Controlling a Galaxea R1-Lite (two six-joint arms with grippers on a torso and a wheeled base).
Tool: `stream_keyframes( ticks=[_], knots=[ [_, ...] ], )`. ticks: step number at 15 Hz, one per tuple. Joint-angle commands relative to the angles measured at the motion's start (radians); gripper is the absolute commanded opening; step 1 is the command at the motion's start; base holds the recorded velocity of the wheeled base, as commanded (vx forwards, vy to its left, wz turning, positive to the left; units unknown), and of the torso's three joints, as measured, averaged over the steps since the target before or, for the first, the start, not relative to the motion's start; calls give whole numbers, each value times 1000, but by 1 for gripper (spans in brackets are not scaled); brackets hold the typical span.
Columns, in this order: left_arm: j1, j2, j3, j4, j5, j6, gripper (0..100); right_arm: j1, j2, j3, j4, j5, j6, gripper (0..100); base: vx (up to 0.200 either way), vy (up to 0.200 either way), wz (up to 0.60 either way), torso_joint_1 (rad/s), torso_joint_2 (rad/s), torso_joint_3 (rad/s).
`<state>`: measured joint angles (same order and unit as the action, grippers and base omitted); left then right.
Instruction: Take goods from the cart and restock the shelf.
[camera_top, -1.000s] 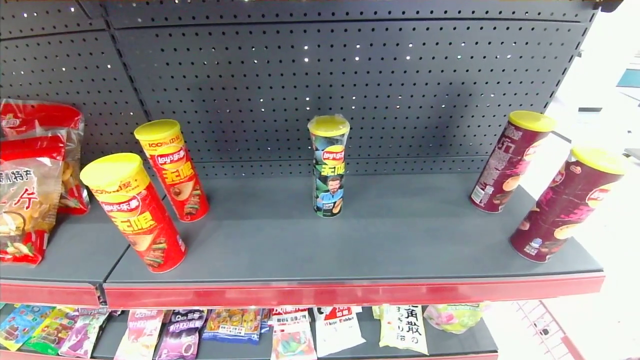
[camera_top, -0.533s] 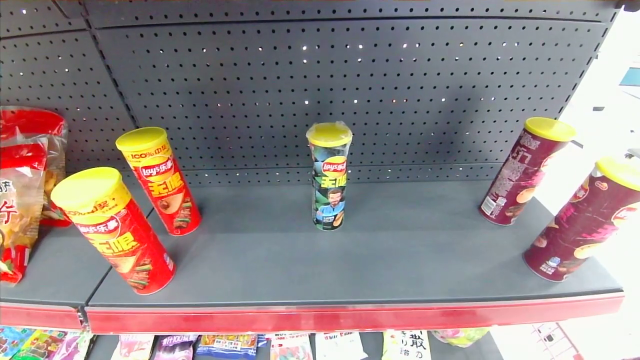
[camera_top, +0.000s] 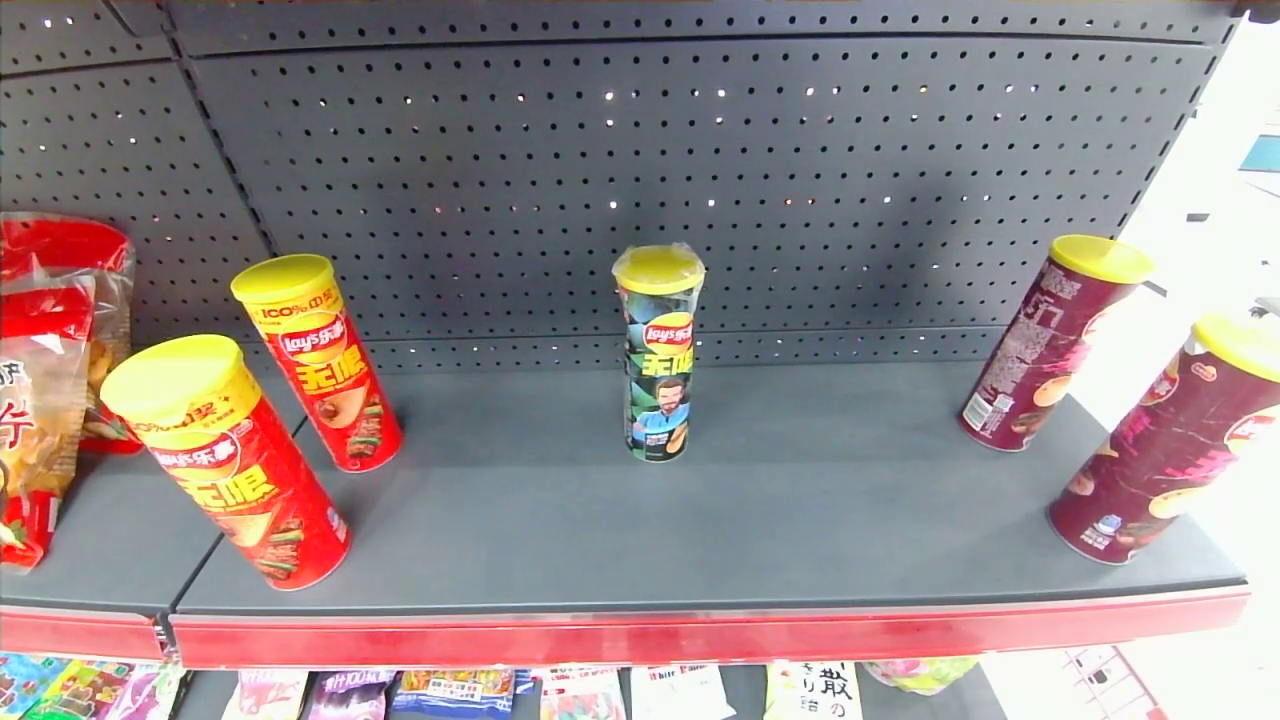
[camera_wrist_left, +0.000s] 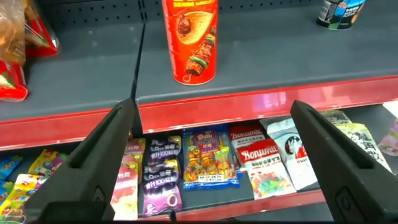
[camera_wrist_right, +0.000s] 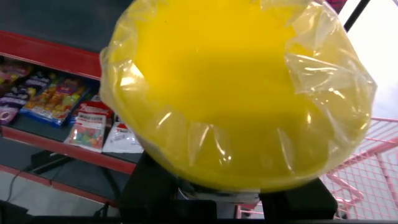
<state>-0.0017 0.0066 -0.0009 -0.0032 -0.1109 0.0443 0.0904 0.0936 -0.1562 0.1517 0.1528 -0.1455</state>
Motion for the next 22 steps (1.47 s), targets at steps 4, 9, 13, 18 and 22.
stream_keyframes(
  ticks=[4, 9, 13, 18, 22],
  knots=[
    [-26, 55, -1, 0, -3, -4, 100, 0, 1, 10, -1, 28, 1, 0, 0, 0, 0, 0, 0, 0],
    [-66, 78, -1, -1, 14, -38, 100, 0, 12, 3, 2, 33, 4, 0, 0, 0, 0, 0, 0, 0],
    [-101, 84, -1, -4, 20, -63, 100, -9, 48, -40, 9, 24, 6, 0, 0, 0, 0, 0, 0, 0],
    [-181, 589, -565, -93, -36, -228, 100, -18, 0, -19, 9, 2, 4, 0, 0, 0, 0, 0, 0, 0],
    [-325, 925, -659, -113, -355, -6, 100, -18, -2, -2, 9, 1, 6, 0, 0, 0, 0, 0, 0, 0]
  ],
)
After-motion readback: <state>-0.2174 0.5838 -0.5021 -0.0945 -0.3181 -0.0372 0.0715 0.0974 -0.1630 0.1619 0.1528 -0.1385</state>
